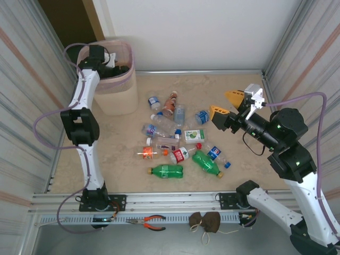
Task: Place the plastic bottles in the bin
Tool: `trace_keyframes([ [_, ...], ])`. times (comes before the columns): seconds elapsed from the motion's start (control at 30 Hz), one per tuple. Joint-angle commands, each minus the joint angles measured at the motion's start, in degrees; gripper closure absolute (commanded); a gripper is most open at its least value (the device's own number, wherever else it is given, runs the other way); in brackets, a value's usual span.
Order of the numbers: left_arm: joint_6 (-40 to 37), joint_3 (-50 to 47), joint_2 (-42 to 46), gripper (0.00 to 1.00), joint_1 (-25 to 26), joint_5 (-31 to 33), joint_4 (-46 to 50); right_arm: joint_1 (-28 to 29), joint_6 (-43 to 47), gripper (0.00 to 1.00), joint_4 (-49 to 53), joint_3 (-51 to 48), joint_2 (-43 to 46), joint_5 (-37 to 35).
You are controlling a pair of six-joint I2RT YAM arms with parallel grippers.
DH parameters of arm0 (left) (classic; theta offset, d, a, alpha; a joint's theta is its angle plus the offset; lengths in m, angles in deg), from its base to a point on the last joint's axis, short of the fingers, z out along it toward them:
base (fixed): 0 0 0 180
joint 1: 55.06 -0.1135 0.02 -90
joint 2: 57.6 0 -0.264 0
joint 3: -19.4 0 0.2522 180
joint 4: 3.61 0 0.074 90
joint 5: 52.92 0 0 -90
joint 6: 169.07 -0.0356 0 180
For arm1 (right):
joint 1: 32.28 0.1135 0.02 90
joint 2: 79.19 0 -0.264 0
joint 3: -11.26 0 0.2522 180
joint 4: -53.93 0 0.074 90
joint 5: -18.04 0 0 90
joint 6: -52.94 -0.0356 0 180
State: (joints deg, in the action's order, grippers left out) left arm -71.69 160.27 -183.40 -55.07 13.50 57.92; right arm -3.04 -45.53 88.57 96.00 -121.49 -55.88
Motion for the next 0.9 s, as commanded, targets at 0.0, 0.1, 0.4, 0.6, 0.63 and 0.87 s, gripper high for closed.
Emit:
trace_keyframes([
  [0.0, 0.31, 2.74, 3.28, 0.23, 0.14, -1.74, -0.75, -0.41, 0.12, 0.24, 2.7, 0.69, -0.47, -2.75],
  [0.1, 0.47, 3.72, 4.89, 0.23, 0.19, -2.29, -0.93, -0.49, -0.66, 0.24, 4.33, 0.89, -1.37, -3.87],
  [0.4, 0.56, 4.82, 10.97, 0.23, 0.14, -3.49, -1.13, -2.51, -7.41, 0.25, 9.61, 0.17, -5.1, -8.16],
  [0.6, 0.39, 3.32, 15.63, 0.23, 0.17, -4.7, -1.41, -7.7, -19.13, 0.25, 10.1, -3.19, -9.15, -7.92],
  [0.63, 0.28, 2.71, 16.51, 0.23, 0.1, -4.92, -1.54, -8.69, -21.26, 0.25, 9.99, -3.91, -9.76, -7.77],
  [0.87, 0.25, -5.87, 25.17, 0.23, 0.14, -6.54, -4.53, -19.2, -34.28, 0.29, 6.49, -9.22, -17.9, 2.17],
])
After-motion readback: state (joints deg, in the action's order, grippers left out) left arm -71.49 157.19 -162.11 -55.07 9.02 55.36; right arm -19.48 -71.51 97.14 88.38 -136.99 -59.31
